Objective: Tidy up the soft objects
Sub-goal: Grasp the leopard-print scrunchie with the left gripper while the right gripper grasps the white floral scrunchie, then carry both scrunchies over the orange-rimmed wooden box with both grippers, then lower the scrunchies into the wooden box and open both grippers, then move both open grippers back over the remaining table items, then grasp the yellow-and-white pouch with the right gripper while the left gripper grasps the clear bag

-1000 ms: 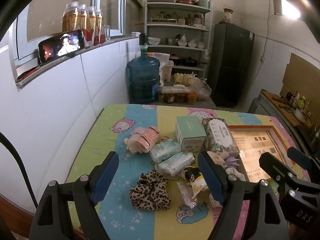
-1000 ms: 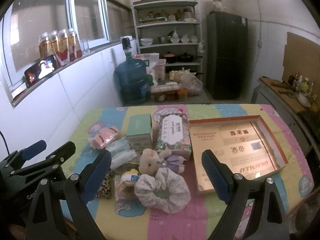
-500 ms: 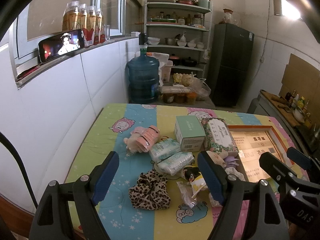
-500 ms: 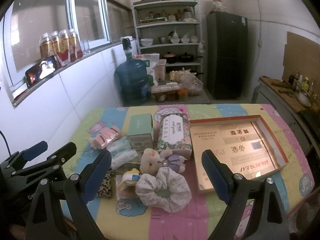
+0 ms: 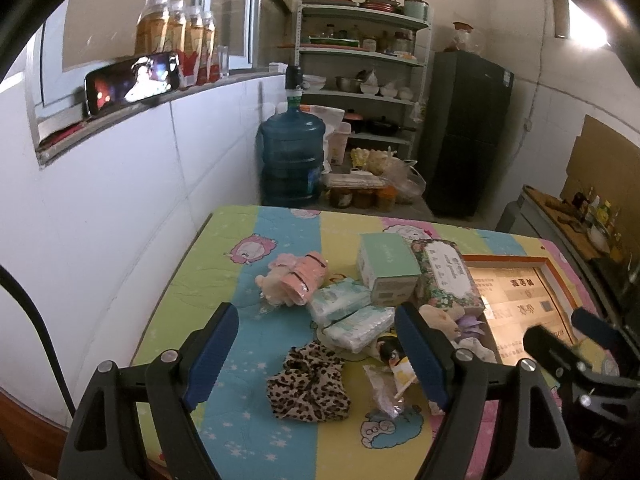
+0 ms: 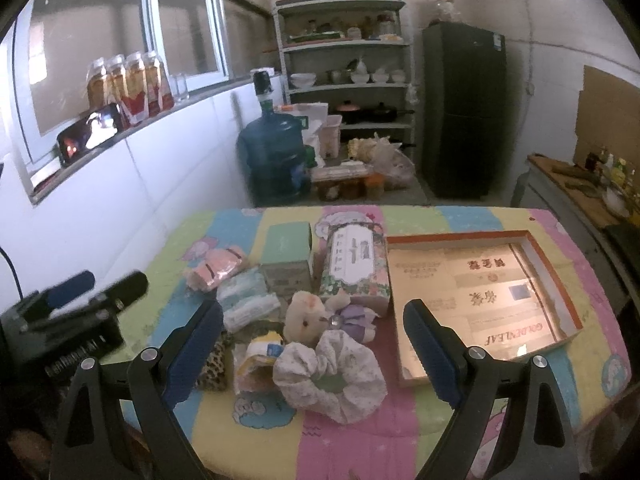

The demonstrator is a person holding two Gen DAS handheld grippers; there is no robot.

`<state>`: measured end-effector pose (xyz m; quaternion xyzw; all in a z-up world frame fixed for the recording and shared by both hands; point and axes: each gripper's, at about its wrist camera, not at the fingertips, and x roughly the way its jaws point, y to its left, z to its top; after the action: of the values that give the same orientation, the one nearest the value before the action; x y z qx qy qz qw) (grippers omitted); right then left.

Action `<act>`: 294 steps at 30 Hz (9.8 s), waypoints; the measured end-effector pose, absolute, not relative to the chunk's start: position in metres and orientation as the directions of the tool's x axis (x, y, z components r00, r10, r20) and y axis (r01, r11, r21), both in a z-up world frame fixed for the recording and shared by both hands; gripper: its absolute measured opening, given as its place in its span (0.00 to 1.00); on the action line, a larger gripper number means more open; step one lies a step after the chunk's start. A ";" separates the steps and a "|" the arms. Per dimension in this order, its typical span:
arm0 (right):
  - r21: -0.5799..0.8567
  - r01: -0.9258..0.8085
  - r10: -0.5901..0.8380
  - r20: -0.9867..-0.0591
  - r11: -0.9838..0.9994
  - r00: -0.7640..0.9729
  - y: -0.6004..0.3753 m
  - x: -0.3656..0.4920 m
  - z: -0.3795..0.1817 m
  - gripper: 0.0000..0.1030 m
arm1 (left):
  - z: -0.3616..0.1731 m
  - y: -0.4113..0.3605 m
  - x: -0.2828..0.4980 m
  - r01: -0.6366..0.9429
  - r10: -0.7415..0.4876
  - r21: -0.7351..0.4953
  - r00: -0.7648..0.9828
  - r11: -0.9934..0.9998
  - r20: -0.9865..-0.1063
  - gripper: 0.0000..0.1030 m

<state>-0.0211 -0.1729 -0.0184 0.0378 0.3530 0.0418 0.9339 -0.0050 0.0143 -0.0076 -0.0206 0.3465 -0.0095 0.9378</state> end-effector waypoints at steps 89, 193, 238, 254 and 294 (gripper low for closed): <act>0.161 0.220 -0.062 -0.654 0.962 0.754 -0.314 -0.047 -0.023 0.07 | -0.001 -0.123 0.022 0.550 -0.550 -0.183 0.634 0.815 -0.543 0.05; 0.172 0.175 -0.003 -0.704 0.969 0.710 -0.330 0.036 -0.071 0.69 | -0.037 -0.062 0.052 0.208 -0.245 -0.131 0.778 0.969 -0.578 0.85; 0.228 -0.125 0.259 -0.822 0.966 0.506 -0.140 0.047 -0.128 0.50 | -0.072 0.091 0.015 0.048 -0.160 -0.185 0.731 0.982 -0.663 0.85; 0.206 -0.156 0.255 -0.866 0.966 0.431 -0.135 0.061 -0.145 0.45 | -0.083 0.091 0.016 0.041 -0.184 -0.219 0.704 0.975 -0.687 0.83; 0.313 -0.113 0.315 -0.730 0.943 0.606 -0.196 -0.014 -0.081 0.36 | -0.160 -0.018 0.033 0.355 -0.400 -0.247 0.472 0.902 -0.786 0.45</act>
<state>-0.0142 -0.1960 -0.0809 0.1181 0.4270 0.1204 0.8884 0.0329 -0.0175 -0.1598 -0.0245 0.4644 -0.2202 0.8575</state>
